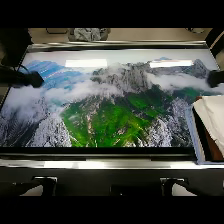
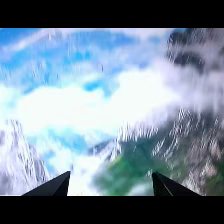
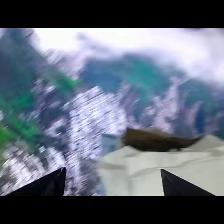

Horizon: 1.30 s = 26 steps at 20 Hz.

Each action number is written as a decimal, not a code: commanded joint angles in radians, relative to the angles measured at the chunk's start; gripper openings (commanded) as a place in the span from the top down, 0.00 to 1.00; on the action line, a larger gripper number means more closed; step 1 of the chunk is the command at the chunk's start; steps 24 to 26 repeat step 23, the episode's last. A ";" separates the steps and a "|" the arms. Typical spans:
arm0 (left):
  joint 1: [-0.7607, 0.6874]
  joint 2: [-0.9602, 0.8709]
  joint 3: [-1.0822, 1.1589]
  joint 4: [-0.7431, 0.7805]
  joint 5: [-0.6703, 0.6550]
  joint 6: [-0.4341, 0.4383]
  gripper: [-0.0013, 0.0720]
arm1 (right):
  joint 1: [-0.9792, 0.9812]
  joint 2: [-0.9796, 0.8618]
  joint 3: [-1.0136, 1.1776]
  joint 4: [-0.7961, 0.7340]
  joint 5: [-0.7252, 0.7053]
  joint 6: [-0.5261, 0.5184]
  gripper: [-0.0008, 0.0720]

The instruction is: Fold the shirts.

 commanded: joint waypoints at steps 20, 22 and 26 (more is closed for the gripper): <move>-0.060 0.050 -0.302 0.031 -0.080 -0.066 0.16 | 0.262 -0.171 -0.001 0.047 0.325 0.024 0.07; -0.060 0.050 -0.302 0.031 -0.080 -0.066 0.15 | 0.262 -0.171 -0.001 0.047 0.325 0.024 0.07; -0.060 0.050 -0.302 0.031 -0.080 -0.066 0.16 | 0.262 -0.171 -0.001 0.047 0.325 0.024 0.07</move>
